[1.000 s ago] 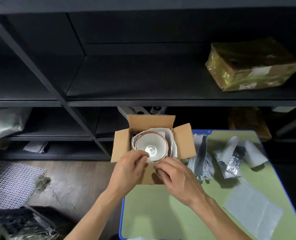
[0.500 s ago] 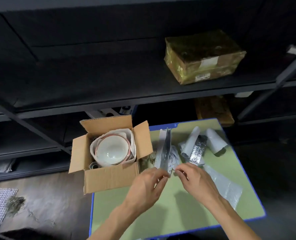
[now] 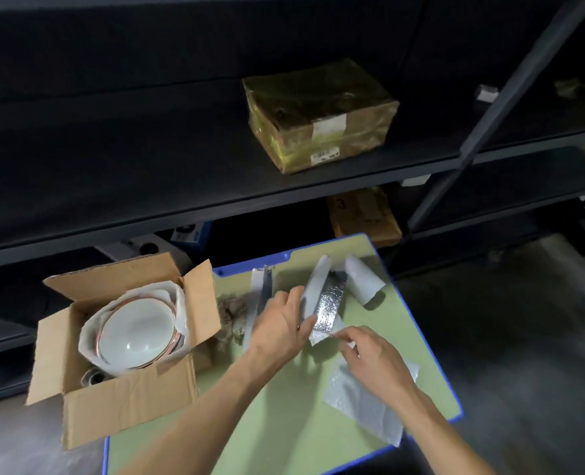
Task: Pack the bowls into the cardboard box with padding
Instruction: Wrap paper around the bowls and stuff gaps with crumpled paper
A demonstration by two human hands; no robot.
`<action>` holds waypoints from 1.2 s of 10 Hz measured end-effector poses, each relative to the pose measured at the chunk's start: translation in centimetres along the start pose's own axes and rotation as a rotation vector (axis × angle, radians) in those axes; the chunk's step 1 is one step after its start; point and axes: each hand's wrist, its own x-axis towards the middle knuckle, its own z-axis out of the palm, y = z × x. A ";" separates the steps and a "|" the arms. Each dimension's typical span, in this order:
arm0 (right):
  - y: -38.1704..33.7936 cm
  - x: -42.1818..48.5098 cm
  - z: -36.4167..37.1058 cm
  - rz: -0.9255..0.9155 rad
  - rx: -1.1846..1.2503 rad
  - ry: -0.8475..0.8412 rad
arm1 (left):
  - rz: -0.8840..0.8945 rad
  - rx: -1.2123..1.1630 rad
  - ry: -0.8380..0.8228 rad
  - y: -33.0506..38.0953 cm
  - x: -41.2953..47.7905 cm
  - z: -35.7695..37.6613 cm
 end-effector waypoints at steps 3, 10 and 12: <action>1.1 1.8 0.1 0.109 0.084 -0.026 | -0.144 0.017 -0.068 1.0 -0.7 0.5; -0.5 3.3 1.4 0.244 0.293 0.076 | -0.110 -0.018 0.238 -1.5 -5.5 1.1; 0.4 2.0 1.8 0.237 0.286 0.027 | -0.120 -0.043 0.252 -1.7 -6.3 1.3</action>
